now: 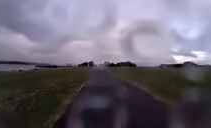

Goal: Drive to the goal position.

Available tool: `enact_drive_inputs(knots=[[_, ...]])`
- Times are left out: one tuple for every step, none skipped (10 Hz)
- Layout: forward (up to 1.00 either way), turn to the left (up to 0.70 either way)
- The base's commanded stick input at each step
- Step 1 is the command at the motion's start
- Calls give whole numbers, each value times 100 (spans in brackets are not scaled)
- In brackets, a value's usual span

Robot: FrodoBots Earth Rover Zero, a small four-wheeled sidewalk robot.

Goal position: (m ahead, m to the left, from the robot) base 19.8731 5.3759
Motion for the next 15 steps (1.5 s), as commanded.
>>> enact_drive_inputs(knots=[[70,0],[70,0],[70,0],[70,0],[70,0],[70,0],[70,0],[70,0],[70,0],[70,0],[70,0],[70,0],[70,0],[70,0],[70,0]])
